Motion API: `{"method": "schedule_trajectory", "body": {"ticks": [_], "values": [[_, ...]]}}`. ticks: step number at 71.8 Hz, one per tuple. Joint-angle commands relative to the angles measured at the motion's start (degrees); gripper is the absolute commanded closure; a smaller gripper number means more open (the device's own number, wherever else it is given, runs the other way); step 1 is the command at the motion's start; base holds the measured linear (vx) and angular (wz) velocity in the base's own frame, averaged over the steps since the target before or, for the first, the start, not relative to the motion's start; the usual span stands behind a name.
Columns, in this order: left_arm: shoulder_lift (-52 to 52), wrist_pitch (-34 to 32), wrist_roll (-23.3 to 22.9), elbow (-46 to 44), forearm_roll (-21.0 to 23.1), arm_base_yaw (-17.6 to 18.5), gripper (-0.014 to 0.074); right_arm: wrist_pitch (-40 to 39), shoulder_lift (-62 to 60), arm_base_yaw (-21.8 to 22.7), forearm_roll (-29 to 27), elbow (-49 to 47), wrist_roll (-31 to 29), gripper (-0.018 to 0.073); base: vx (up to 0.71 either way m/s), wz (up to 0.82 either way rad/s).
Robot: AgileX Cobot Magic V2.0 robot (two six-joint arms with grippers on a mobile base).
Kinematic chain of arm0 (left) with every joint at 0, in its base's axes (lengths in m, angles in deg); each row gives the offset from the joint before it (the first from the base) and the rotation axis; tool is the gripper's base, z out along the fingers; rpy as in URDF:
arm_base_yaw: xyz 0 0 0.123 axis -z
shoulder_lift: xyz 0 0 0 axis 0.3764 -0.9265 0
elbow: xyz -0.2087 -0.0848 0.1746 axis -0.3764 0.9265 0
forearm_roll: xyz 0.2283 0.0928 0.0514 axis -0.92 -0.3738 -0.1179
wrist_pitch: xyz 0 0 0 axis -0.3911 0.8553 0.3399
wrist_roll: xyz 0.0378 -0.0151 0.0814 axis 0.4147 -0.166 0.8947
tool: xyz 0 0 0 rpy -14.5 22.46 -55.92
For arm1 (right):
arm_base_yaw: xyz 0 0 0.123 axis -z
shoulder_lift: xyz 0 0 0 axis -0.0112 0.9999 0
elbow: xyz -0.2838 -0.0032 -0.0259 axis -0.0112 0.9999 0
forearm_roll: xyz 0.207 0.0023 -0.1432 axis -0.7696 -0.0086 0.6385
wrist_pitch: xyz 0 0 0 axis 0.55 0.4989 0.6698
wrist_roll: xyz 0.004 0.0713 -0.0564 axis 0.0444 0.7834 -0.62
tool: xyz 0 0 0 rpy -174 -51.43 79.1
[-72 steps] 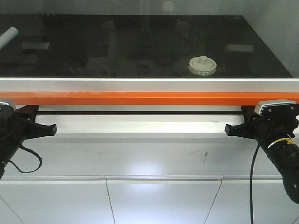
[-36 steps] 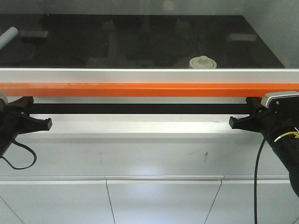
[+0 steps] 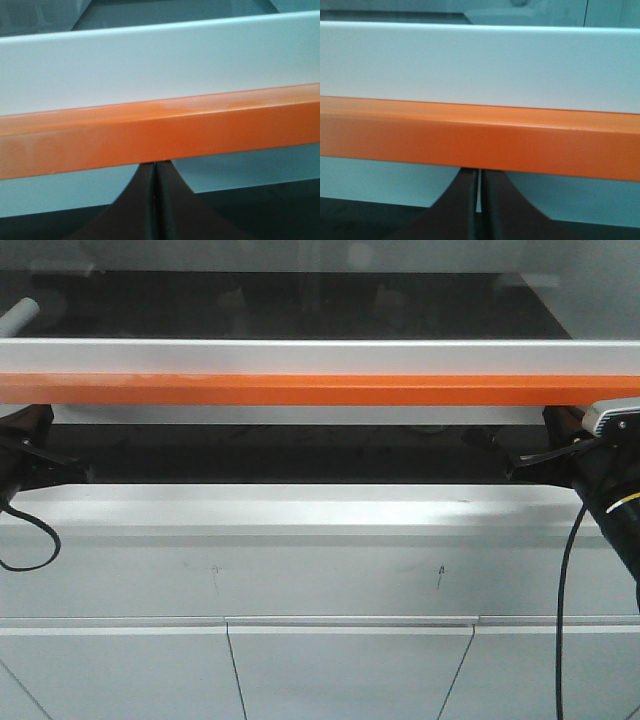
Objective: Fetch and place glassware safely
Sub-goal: 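Push the orange sash bar upward with both grippers, then lower the right gripper into the hood toward the glass jar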
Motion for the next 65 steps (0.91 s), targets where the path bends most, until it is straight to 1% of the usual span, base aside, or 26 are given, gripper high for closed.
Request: {"method": "schedule_trajectory", "body": {"ticks": [1,9,21,33,42,65], "values": [[5.27,-12.27,-0.35,-3.82,0.39,0.35,0.0603,-6.66,-4.66,0.06,-0.1,-3.15,-0.23,0.0563,0.0,0.0],[7.37,-11.18,-0.35,-4.81,0.39,0.35,0.0603,-5.34,-7.23,0.06,-0.1,-4.68,-0.23,0.0563,0.0,0.0],[10.61,-6.91,-0.35,-6.87,0.41,0.35,0.0603,-0.9,-11.14,0.06,0.08,-6.68,-0.23,0.0563,0.0,0.0],[12.91,-5.46,-0.35,-7.3,0.41,0.35,0.0603,2.3,-13.7,0.06,0.08,-7.02,-0.23,0.0563,0.0,0.0],[14.24,-3.14,-0.35,-7.3,0.41,0.35,0.0603,4.36,-14.52,0.06,0.08,-7.02,-0.23,0.0563,0.0,0.0],[15.99,2.09,-0.52,-7.3,0.34,0.35,0.0603,5.55,-14.68,0.06,0.81,-7.02,-0.19,0.0563,0.0,0.0]]}}
